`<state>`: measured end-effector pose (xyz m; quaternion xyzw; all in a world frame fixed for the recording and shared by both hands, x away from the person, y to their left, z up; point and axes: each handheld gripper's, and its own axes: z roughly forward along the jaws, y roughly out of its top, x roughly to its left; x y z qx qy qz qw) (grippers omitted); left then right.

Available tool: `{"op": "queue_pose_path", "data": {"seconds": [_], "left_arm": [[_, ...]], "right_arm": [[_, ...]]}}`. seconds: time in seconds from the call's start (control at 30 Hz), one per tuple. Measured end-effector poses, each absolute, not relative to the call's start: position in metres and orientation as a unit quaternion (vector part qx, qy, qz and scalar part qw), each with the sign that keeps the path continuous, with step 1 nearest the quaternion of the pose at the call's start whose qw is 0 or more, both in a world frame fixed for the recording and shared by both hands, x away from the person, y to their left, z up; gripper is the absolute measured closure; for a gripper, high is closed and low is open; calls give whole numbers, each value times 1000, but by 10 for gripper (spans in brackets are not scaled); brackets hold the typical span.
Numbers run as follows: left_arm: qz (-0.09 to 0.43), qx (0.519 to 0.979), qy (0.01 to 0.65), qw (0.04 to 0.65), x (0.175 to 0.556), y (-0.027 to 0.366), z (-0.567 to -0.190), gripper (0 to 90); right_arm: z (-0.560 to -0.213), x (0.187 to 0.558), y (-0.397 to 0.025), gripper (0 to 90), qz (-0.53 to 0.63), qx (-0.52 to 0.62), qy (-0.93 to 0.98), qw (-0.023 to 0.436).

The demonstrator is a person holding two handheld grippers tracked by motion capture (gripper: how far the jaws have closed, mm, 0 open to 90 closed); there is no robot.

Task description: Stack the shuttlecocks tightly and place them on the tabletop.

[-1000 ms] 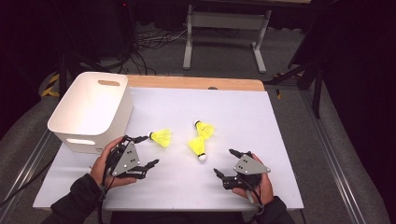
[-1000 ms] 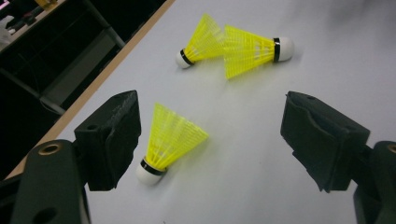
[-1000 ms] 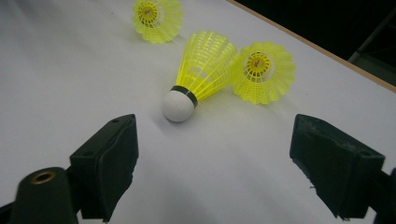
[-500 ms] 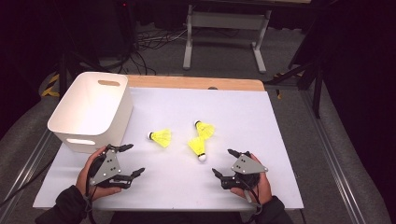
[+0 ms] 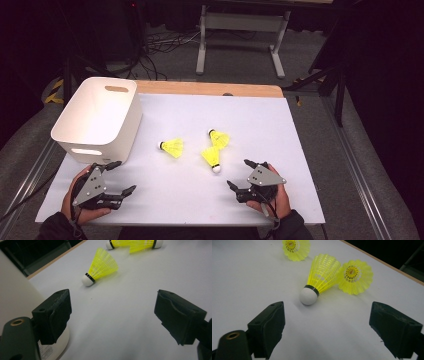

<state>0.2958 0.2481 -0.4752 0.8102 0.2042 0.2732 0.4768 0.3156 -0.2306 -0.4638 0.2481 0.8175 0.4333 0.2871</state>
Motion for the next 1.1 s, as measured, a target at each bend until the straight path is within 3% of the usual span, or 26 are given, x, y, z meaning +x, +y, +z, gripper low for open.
{"op": "queue_pose_path", "data": {"seconds": [0.47,0.87,1.1], "left_arm": [[256,806,219,486,295,258,-480,45],[250,812,220,480,299,256,-483,51],[250,811,217,482,299,256,-483,53]], "right_arm": [[-438,327,-219,131,444,249,824,247],[-408,372,-172,274,396,182,874,213],[-411,395,-143,282,384,166,886,200]]}}
